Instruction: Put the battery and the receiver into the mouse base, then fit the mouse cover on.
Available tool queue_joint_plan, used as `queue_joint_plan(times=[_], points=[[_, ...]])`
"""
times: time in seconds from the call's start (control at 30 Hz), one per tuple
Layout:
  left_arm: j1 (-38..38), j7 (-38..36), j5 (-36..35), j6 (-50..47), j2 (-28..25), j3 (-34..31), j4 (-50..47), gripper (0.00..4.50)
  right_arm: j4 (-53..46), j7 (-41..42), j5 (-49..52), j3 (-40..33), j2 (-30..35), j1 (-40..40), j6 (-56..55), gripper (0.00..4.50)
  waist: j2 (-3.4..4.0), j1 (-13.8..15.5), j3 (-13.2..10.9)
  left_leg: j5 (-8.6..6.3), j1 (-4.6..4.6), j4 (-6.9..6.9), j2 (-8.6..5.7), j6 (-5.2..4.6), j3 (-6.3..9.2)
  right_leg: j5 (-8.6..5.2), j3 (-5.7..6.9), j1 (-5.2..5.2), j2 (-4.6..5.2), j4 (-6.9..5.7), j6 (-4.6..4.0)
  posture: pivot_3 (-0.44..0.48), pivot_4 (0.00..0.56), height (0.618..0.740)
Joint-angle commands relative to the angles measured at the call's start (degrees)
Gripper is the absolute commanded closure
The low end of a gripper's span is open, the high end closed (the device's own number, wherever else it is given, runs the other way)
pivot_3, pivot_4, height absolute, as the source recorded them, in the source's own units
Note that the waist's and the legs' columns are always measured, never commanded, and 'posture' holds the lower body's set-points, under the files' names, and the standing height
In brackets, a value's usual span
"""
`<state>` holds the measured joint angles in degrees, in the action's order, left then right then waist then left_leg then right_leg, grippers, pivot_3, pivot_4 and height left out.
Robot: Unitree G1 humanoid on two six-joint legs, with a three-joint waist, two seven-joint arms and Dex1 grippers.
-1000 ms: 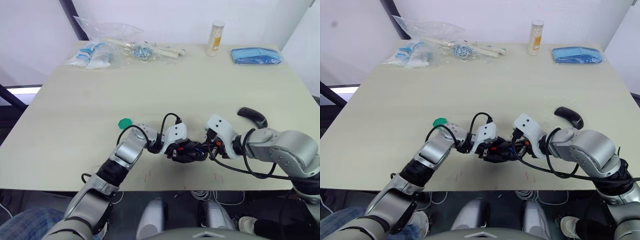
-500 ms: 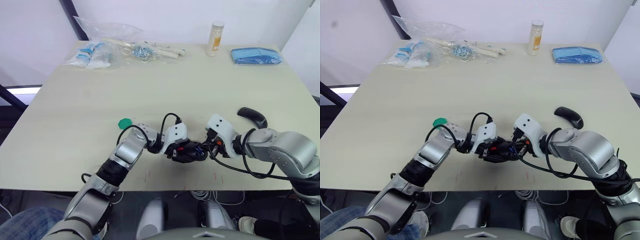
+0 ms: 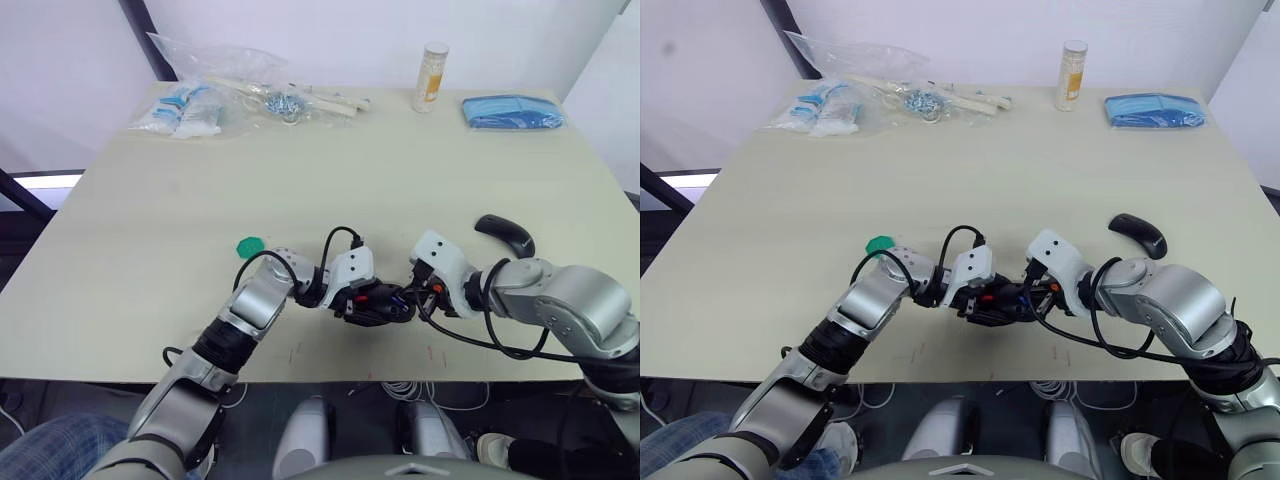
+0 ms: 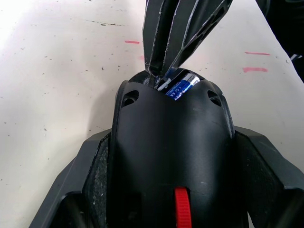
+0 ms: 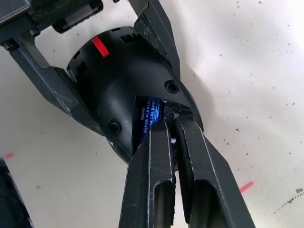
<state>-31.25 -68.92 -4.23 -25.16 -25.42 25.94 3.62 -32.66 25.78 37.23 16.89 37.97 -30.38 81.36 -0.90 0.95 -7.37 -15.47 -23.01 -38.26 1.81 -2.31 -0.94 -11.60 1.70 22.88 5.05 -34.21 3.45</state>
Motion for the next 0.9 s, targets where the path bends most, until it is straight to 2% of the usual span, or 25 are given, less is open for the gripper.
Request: queue_joint_plan(times=[0.03,0.53,0.7,0.9], points=[[0.9,-0.4,0.6,-1.2,-0.2,2.1,0.6,1.56,-0.7,1.2,1.0,-0.1,1.0,-0.9,4.0,4.5,0.0,0.0,0.0,0.0,0.0,0.0,0.0,0.0,0.0,0.0,0.0,0.0,0.0,0.0,0.0,0.0,0.15,0.74],[1.1,0.0,0.4,-1.6,-0.1,2.1,0.2,1.56,1.9,2.2,-0.7,2.3,0.2,-6.0,6.0,4.5,0.0,0.0,0.0,0.0,0.04,0.0,-0.01,0.0,0.0,0.0,0.02,-0.06,0.0,0.0,0.0,0.0,0.15,0.74],[0.9,0.0,0.4,-1.3,-0.1,2.3,0.4,1.56,4.5,3.0,1.0,3.8,0.3,-10.2,10.9,4.5,0.01,0.0,0.0,0.0,0.04,-0.01,-0.01,0.0,0.0,0.0,0.02,-0.06,0.0,0.0,0.0,0.0,0.15,0.74],[0.7,0.0,0.4,-1.0,0.1,2.4,0.9,1.56,7.9,3.0,4.3,6.9,1.9,-14.2,11.1,4.5,0.03,0.0,0.0,0.0,0.04,-0.01,-0.01,0.0,0.0,0.0,0.06,-0.08,0.01,0.04,-0.01,0.0,0.15,0.74]])
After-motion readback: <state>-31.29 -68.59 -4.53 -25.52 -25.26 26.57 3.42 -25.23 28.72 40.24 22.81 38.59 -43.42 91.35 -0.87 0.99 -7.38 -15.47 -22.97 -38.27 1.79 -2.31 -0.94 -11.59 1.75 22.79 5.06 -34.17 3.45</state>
